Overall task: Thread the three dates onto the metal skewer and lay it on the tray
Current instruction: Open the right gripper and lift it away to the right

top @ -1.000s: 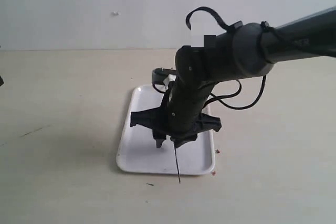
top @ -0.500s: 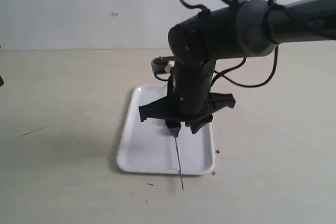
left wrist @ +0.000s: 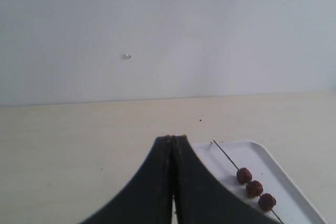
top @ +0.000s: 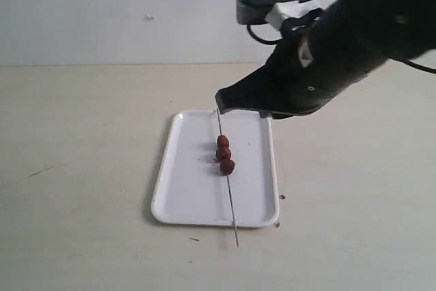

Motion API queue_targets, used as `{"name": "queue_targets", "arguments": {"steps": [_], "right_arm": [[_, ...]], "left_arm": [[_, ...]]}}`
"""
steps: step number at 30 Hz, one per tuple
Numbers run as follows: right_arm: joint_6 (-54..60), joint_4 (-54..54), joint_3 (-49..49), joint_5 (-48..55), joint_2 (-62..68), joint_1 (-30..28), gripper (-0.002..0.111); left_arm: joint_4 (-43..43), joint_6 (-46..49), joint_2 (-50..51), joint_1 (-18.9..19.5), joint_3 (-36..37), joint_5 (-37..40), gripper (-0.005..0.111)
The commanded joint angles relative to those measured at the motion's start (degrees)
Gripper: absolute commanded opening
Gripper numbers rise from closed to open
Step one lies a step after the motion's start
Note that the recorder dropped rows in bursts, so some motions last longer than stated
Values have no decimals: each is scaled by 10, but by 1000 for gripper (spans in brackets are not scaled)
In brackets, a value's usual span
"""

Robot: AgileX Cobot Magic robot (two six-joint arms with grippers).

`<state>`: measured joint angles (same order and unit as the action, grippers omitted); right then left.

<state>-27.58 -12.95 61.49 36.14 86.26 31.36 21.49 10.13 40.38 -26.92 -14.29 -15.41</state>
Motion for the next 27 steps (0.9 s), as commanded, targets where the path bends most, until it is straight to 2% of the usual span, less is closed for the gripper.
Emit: {"name": "queue_targets", "arguments": {"steps": [1,4,9,24,27], "right_arm": [[6,-3,-101,-137,-116,0,0],[6,-3,-157,-171,-184,0,0],[6,6,-185,-117,-268,0,0],[6,-4,-185,-117,-350,-2,0],[6,-7,-197,-122,-371,-34,0]], "left_arm": [[8,-1,-36,1,19,44,0],[5,-1,-48,1,20,93,0],[-2,-1,-49,1,20,124,0],[-2,0,-49,1,20,127,0],[-2,0,-49,1,20,127,0]]}}
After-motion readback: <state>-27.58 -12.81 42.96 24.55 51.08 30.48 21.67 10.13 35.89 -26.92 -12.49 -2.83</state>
